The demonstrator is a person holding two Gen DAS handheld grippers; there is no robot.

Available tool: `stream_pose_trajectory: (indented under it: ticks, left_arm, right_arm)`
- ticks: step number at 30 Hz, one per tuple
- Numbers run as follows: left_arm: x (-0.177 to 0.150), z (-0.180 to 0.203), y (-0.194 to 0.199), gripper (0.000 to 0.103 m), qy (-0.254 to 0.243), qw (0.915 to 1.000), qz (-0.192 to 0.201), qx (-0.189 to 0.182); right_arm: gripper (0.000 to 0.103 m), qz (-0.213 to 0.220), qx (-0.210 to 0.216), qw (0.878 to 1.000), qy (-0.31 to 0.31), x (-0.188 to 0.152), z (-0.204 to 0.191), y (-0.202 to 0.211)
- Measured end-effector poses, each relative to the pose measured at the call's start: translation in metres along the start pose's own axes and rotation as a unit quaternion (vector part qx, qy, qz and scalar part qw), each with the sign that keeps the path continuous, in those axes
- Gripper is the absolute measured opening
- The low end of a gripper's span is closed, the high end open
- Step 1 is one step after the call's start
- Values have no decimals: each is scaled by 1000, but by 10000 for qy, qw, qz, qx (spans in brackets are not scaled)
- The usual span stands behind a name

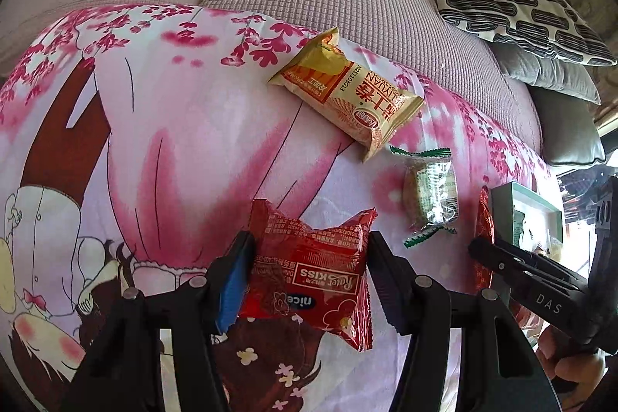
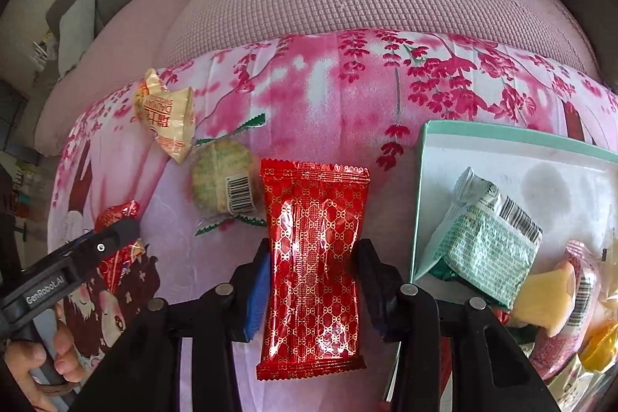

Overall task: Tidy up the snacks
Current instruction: 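Carry Rice Kiss bag and red patterned pack over the tray with both tools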

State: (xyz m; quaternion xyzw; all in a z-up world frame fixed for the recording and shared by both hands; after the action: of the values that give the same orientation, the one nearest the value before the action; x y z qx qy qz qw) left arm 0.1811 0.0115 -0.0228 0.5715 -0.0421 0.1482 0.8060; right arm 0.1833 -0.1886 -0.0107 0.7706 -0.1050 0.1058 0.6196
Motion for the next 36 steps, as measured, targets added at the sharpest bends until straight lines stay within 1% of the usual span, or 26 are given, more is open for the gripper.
stream_pose_trajectory:
  ticks: [3, 6, 7, 8, 11, 12, 15, 18, 22, 29, 33, 36]
  left_arm:
    - [-11, 3, 6, 60, 102, 9998, 94, -154]
    - [-17, 19, 14, 60, 35, 9996, 208, -196]
    - [-15, 24, 16, 60, 1, 9995, 231, -221]
    - [-15, 31, 18, 60, -37, 9994, 257, -247]
    - [-10, 53, 22, 60, -207, 9986, 336, -364]
    - [-9, 63, 24, 60, -263, 9981, 357, -421]
    - [-6, 90, 28, 60, -412, 9964, 421, -603]
    - [-13, 119, 30, 60, -546, 9945, 456, -774]
    - [-26, 152, 26, 60, -690, 9918, 486, -956]
    - [-51, 205, 13, 60, -1244, 9860, 315, -1064]
    - [-56, 232, 1, 60, -1494, 9829, 222, -1050]
    - [-58, 251, -8, 60, -1651, 9808, 117, -1034]
  right_arm:
    - [45, 187, 130, 9997, 35, -8, -2, 15]
    - [45, 381, 233, 9990, 48, -14, -2, 33]
    - [45, 449, 250, 9987, 52, -14, 0, 39]
    - [45, 502, 261, 9984, 51, -7, 2, 47]
    - [45, 654, 275, 9975, 8, -8, 11, 66]
    - [45, 705, 264, 9972, 8, -1, 16, 69]
    - [45, 859, 195, 9961, -62, -4, 29, 85]
    - [45, 1079, 27, 9939, -204, -8, 46, 98]
    - [45, 1322, -224, 9898, -488, -20, 77, 115]
    - [45, 1343, -603, 9854, -855, -40, 133, 126]
    - [45, 1192, -824, 9845, -991, -49, 159, 122]
    - [45, 1107, -909, 9843, -1032, -57, 172, 119]
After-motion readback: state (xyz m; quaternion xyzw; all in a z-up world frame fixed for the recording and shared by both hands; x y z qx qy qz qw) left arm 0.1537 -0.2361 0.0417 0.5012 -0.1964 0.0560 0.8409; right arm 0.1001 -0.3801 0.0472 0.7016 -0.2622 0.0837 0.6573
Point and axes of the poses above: each gripper's, at about its wrist camera, not at the fingertips, and y roughly against the way its jaws point, z to its right, x to its top, the point moved 7 cm from there along -y, roughly the way its jaws point, and after that the axes turned 8 degrees about y, right-handed, at the moved point
